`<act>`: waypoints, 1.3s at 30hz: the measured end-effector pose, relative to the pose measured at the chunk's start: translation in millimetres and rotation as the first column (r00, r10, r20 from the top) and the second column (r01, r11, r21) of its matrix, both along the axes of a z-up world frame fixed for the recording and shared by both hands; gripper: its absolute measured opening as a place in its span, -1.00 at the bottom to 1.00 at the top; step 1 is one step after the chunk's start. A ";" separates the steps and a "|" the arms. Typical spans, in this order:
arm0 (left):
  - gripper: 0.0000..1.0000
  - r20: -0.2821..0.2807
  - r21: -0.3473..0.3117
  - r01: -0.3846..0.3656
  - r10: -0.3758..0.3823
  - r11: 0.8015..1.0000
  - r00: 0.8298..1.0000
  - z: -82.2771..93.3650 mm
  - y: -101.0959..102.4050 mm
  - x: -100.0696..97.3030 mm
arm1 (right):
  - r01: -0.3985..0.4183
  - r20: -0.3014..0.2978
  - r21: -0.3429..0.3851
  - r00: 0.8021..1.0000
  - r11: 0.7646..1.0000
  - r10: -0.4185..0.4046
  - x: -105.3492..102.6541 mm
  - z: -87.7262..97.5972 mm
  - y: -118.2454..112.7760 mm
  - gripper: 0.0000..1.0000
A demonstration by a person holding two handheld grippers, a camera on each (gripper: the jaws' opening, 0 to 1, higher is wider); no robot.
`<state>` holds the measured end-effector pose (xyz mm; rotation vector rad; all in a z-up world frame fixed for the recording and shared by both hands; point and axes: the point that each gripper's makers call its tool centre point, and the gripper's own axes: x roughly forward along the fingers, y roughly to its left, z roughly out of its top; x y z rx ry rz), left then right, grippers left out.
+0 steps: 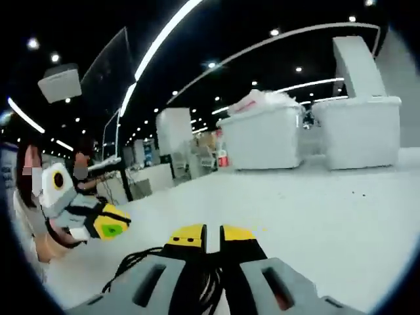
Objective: Coil the Type-C to USB data cable on the desktop and secure it with Velcro straps.
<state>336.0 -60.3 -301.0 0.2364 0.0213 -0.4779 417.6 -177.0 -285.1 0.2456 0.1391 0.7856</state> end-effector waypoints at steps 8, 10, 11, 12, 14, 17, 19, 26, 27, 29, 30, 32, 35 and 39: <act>-0.79 -0.006 -0.103 -0.139 0.139 0.985 0.990 -3.8 42.0 20.1 | 0.233 -0.015 0.126 0.972 0.964 -0.233 12.9 -1.0 -75.6 -0.59; -0.79 -0.016 -0.150 -0.152 0.152 0.977 0.988 -3.5 51.3 22.9 | 0.278 -0.076 0.127 0.960 0.952 -0.270 17.4 -16.3 -83.5 -0.54; -0.79 -0.025 -0.170 -0.159 0.157 0.972 0.987 -3.7 54.4 23.5 | 0.285 -0.108 0.134 0.956 0.949 -0.272 17.7 -22.1 -84.4 -0.48; -0.77 -0.034 -0.207 -0.167 0.164 0.964 0.986 -3.0 60.3 24.7 | 0.295 -0.108 0.140 0.953 0.945 -0.282 19.2 -23.4 -87.4 -0.40; -0.65 -0.021 -0.230 -0.187 0.187 0.955 0.982 0.0 70.9 27.4 | 0.350 -0.099 0.132 0.935 0.927 -0.339 21.5 -23.7 -98.0 -0.29; -0.43 -0.003 -0.253 -0.248 0.255 0.935 0.967 2.9 87.1 29.9 | 0.429 0.045 0.065 0.901 0.901 -0.432 24.2 -12.4 -113.4 -0.13; -0.32 0.014 -0.242 -0.267 0.278 0.933 0.960 2.8 91.7 31.2 | 0.484 0.137 0.041 0.864 0.874 -0.484 23.6 -3.6 -124.0 0.00; -0.20 0.024 -0.192 -0.300 0.310 0.934 0.950 -2.7 95.0 32.4 | 0.543 0.146 0.051 0.826 0.838 -0.544 20.5 0.6 -140.7 0.22; -0.20 0.021 -0.193 -0.303 0.313 0.933 0.950 -3.3 95.3 32.7 | 0.545 0.142 0.056 0.825 0.836 -0.547 20.1 1.0 -141.7 0.24; -0.19 0.020 -0.185 -0.306 0.315 0.934 0.949 -4.8 96.2 35.2 | 0.548 0.147 0.053 0.823 0.835 -0.549 20.8 2.0 -141.5 0.25; -0.19 0.026 -0.178 -0.317 0.327 0.931 0.945 -6.0 98.9 37.3 | 0.550 0.168 0.030 0.820 0.835 -0.547 21.5 1.8 -140.4 0.25; -0.19 0.028 -0.165 -0.336 0.345 0.927 0.938 -9.0 102.9 39.6 | 0.555 0.204 -0.010 0.816 0.832 -0.541 23.0 -1.8 -139.3 0.26; -0.19 0.023 -0.128 -0.356 0.362 0.926 0.932 -15.4 106.1 41.2 | 0.559 0.212 -0.029 0.813 0.828 -0.542 24.9 -7.9 -140.7 0.30; -0.20 0.006 -0.134 -0.347 0.351 0.928 0.936 -19.2 101.8 38.3 | 0.561 0.195 -0.025 0.814 0.827 -0.547 26.2 -11.3 -144.7 0.30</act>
